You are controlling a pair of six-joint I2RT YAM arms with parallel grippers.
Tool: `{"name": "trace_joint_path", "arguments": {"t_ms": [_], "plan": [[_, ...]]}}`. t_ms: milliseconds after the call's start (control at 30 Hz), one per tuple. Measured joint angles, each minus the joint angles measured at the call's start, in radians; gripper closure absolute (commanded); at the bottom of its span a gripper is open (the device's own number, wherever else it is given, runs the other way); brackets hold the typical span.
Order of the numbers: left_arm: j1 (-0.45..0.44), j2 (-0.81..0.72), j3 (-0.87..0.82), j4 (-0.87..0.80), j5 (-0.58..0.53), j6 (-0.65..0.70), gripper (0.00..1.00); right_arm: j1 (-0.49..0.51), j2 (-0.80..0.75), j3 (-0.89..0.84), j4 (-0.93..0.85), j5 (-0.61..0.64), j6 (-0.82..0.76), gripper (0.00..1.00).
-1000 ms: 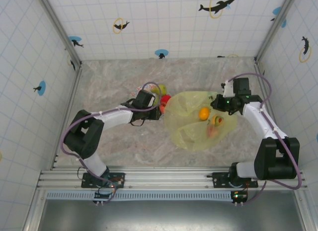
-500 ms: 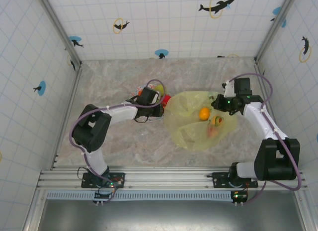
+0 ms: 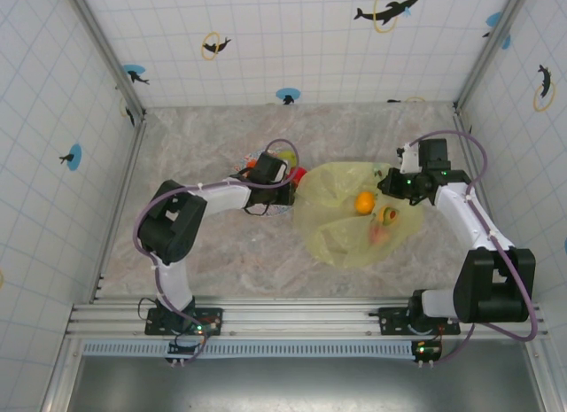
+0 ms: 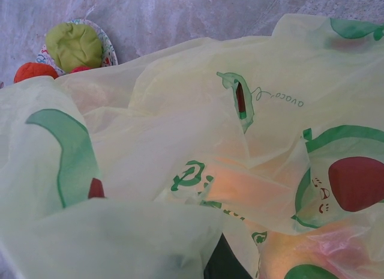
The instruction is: Place the fruits into the plastic bag
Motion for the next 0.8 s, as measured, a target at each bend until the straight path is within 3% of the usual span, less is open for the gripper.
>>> {"name": "trace_joint_path", "arguments": {"t_ms": [533, 800], "plan": [[0.0, 0.007, -0.006, 0.014, 0.0, -0.016, 0.62, 0.0, -0.003, 0.0, 0.0, -0.003, 0.0, 1.0], [-0.001, -0.243, -0.221, 0.0, -0.031, -0.019, 0.63, 0.0, -0.003, 0.0, 0.0, -0.009, 0.0, 1.0]]}}
